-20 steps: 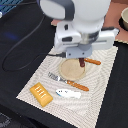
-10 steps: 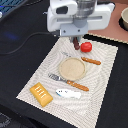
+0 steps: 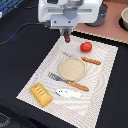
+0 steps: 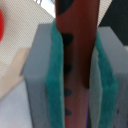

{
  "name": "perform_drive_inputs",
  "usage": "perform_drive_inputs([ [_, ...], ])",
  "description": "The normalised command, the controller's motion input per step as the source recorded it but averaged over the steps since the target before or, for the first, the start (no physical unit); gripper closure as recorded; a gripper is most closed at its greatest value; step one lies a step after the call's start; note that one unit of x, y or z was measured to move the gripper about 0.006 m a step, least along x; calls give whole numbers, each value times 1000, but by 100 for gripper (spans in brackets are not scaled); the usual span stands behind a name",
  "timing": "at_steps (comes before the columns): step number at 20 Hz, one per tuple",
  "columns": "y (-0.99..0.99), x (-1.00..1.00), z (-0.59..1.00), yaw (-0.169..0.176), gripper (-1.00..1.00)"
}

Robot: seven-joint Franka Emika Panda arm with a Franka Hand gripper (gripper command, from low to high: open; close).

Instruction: Interact with the objects in diverse but meaningful ways.

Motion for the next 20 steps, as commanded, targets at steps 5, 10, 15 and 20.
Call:
perform_drive_inputs([
  [5,-375,-382,-335,0,100],
  [10,-301,-237,-361,0,100],
  [15,-198,-254,-433,0,100],
  [20,-185,-247,-454,0,100],
])
